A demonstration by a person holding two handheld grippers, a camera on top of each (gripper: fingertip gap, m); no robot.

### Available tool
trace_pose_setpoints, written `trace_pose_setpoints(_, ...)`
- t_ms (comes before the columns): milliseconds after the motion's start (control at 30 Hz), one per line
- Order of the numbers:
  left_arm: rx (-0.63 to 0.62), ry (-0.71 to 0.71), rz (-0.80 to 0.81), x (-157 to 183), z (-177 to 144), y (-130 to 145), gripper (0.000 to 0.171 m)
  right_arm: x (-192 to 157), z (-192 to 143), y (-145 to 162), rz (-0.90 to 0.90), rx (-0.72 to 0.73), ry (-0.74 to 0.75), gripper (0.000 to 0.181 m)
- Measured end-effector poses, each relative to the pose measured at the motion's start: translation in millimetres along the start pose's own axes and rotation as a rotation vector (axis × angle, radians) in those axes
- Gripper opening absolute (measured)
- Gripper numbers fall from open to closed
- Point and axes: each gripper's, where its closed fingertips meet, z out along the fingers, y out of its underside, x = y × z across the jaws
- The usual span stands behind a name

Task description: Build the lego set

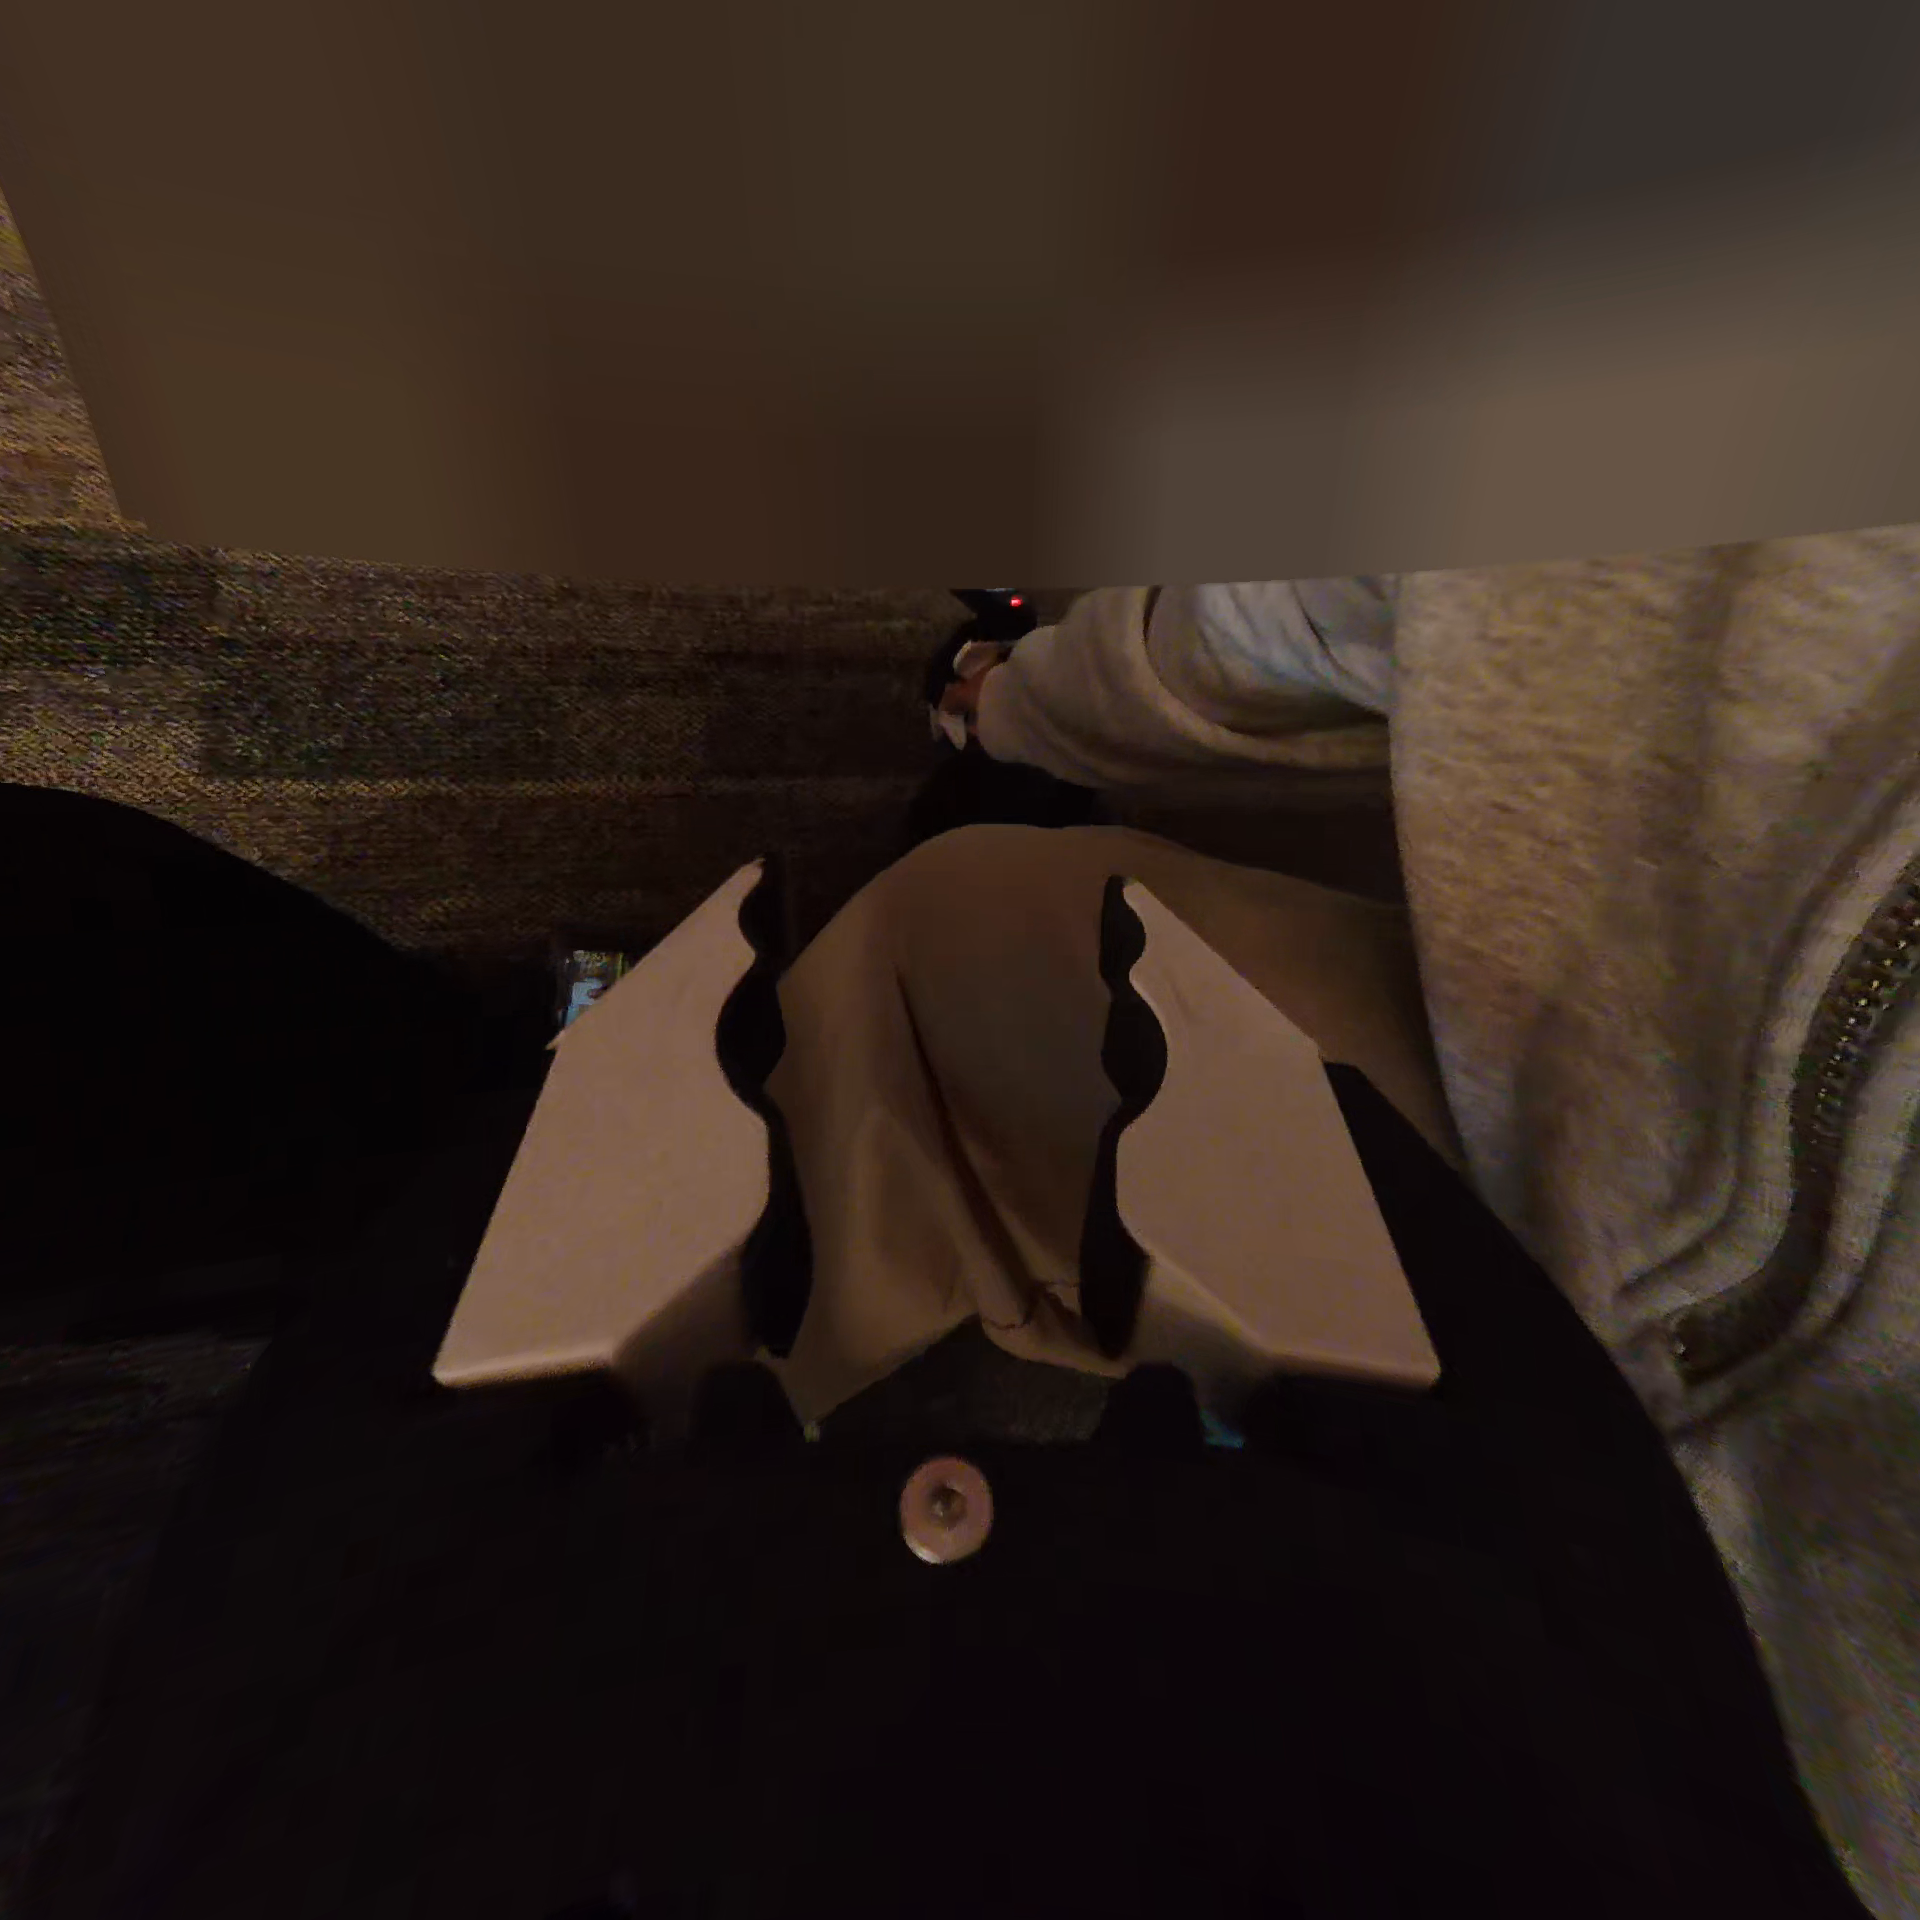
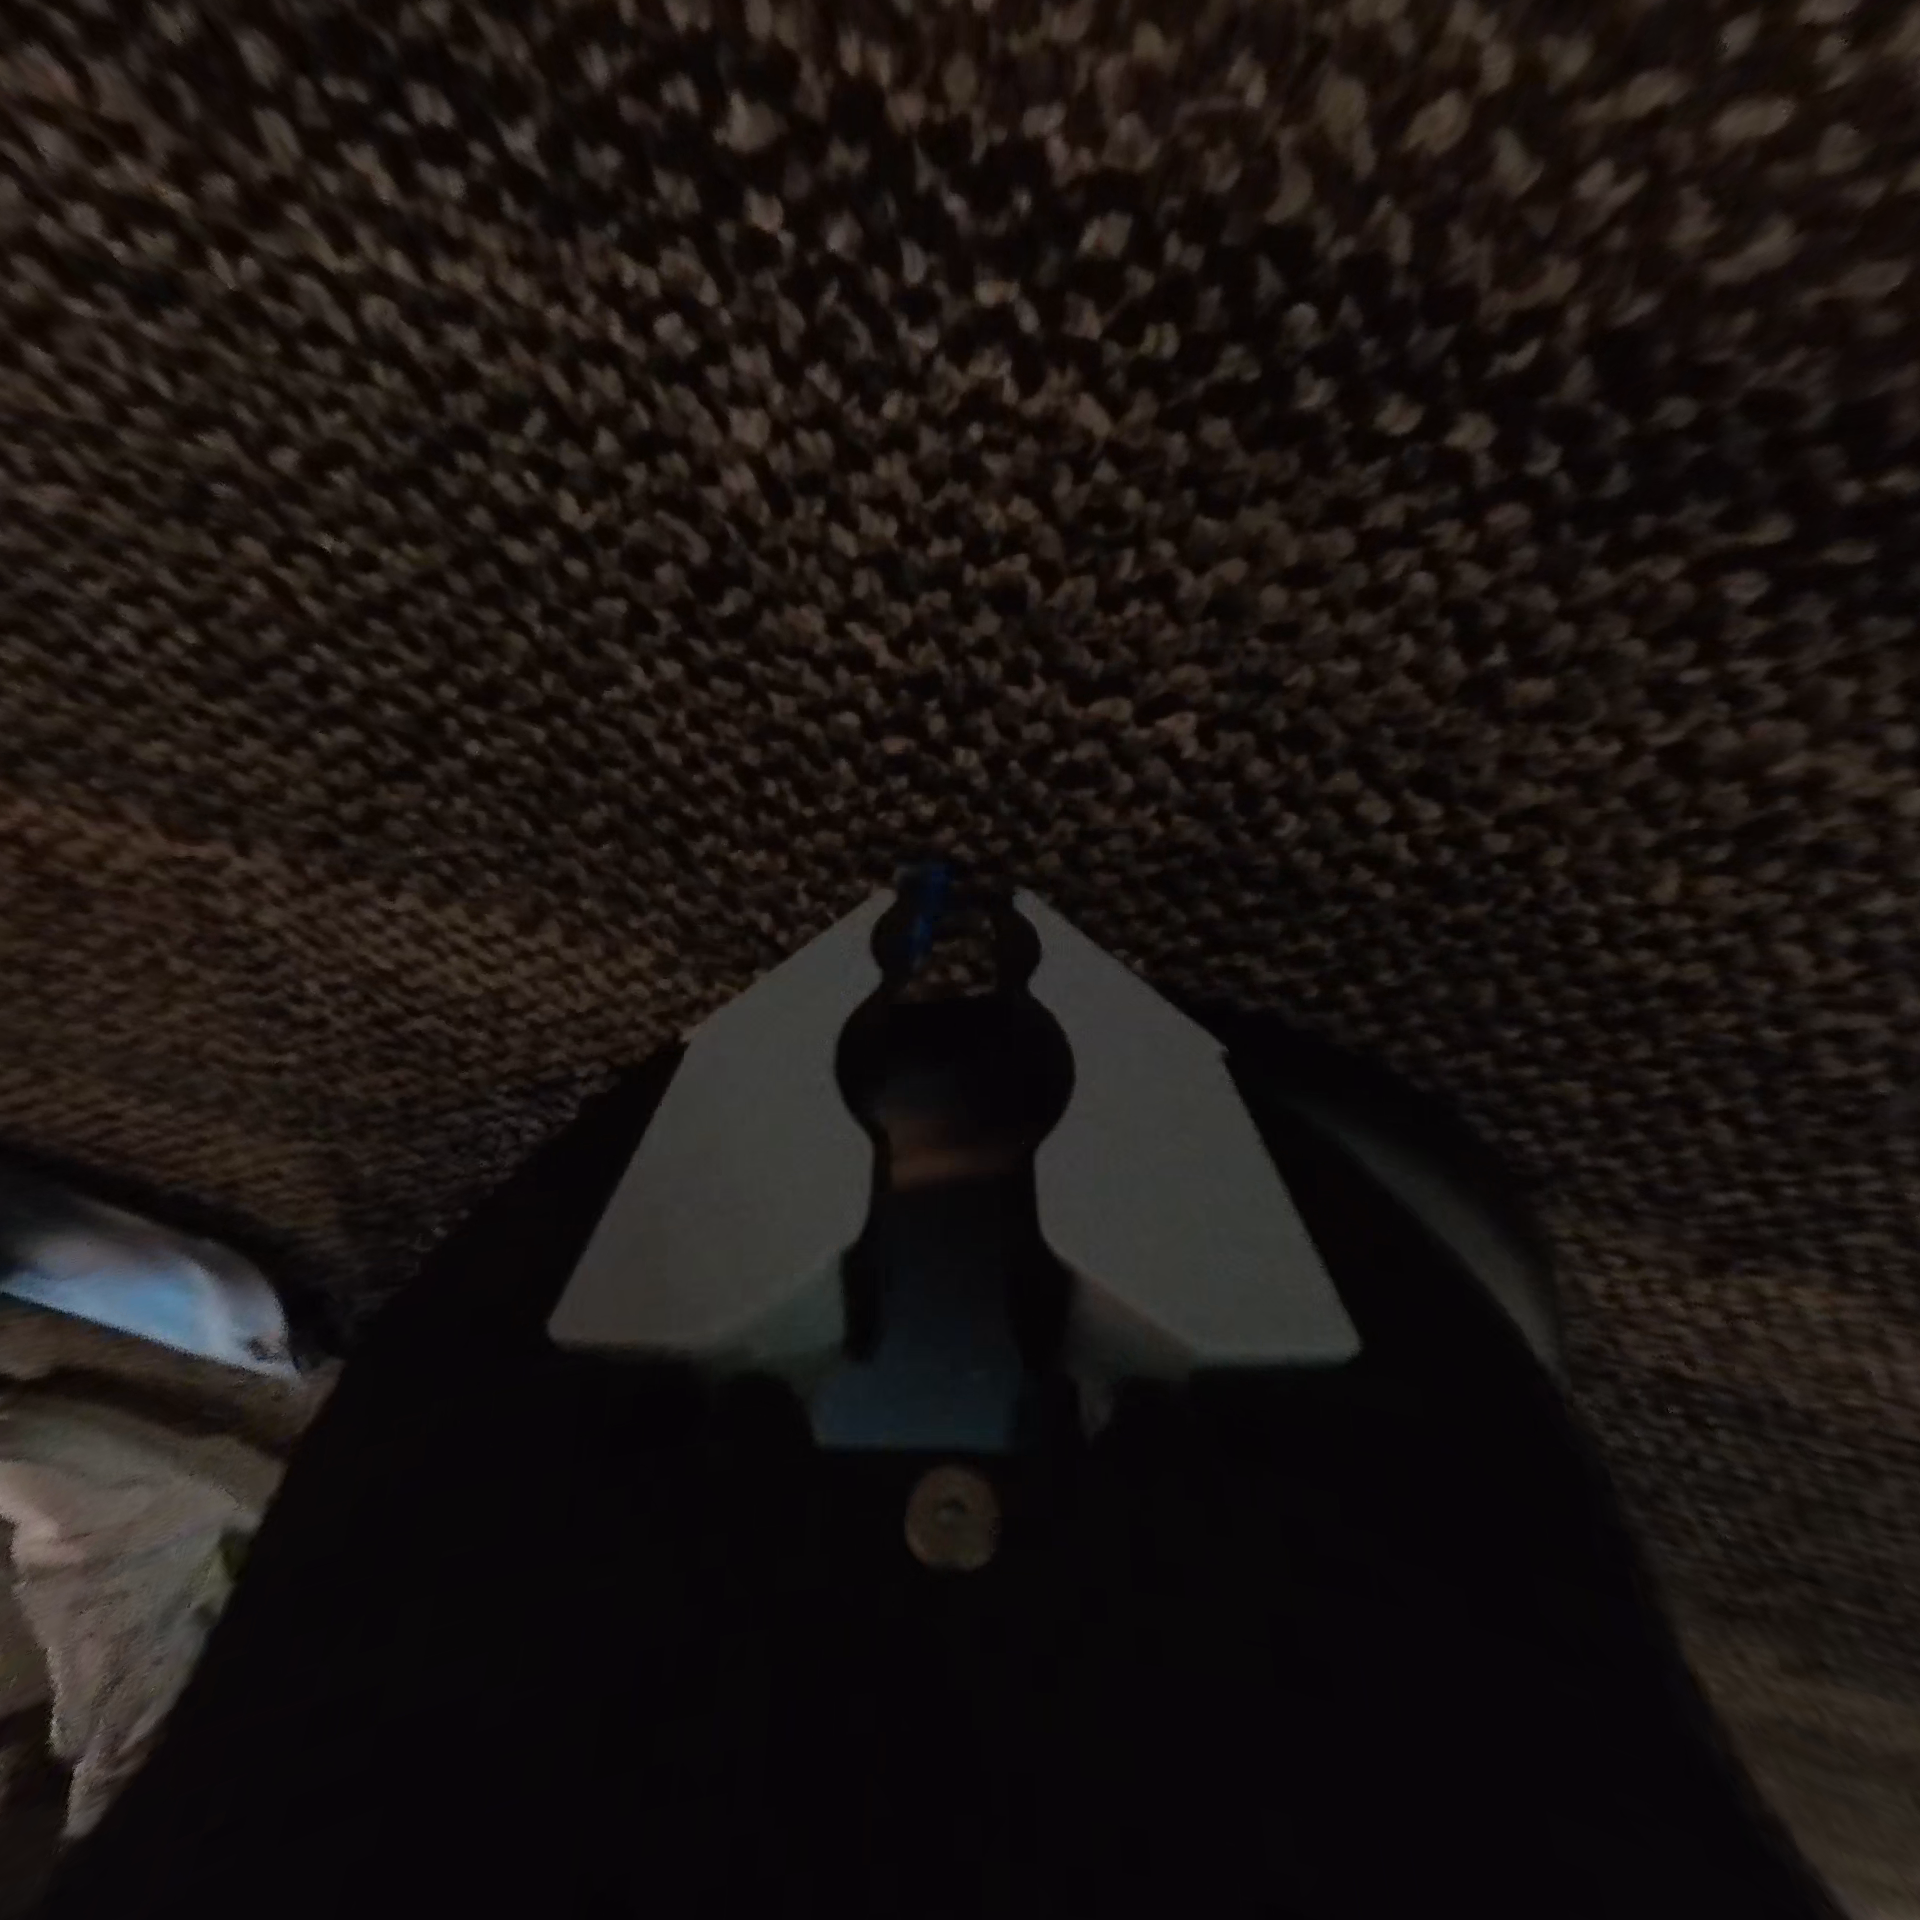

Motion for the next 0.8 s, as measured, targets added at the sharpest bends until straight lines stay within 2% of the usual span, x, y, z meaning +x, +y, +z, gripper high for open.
trace_pose_setpoints(100, -0.02, 0.005, 0.005, 0.4, 2.0, 4.3, 0.06, 3.8, 0.3, -0.2, -0.012, -0.005, 0.023, 0.008)
trace_pose_setpoints(200, -0.023, 0.007, -0.003, -0.5, 2.6, 7.1, 0.061, -1.5, 0.0, 0.4, -0.026, -0.015, 0.016, 0.018)
trace_pose_setpoints(267, -0.022, 0.007, -0.007, -1.0, 2.5, 9.3, 0.06, 1.9, 0.0, 1.2, -0.055, -0.028, 0.054, 0.004)
trace_pose_setpoints(300, -0.023, 0.006, -0.009, -1.0, 2.3, 10.8, 0.06, 2.4, 0.0, 2.0, -0.06, -0.033, 0.061, 0.004)
trace_pose_setpoints(467, -0.023, -0.003, -0.025, -1.0, -6.8, 15.7, 0.06, -16.2, -11.8, 5.7, -0.025, 0.013, -0.019, 0.004)
trace_pose_setpoints(633, 0.026, -0.023, -0.038, -3.1, -26.6, 8.8, 0.06, -80.3, -61.5, 1.8, -0.038, 0.187, -0.25, 0.003)
trace_pose_setpoints(800, 0.101, -0.007, -0.105, 15.6, -40.8, 7.4, 0.06, -157.7, -141.2, 31.8, 0.016, 0.237, -0.564, 0.003)
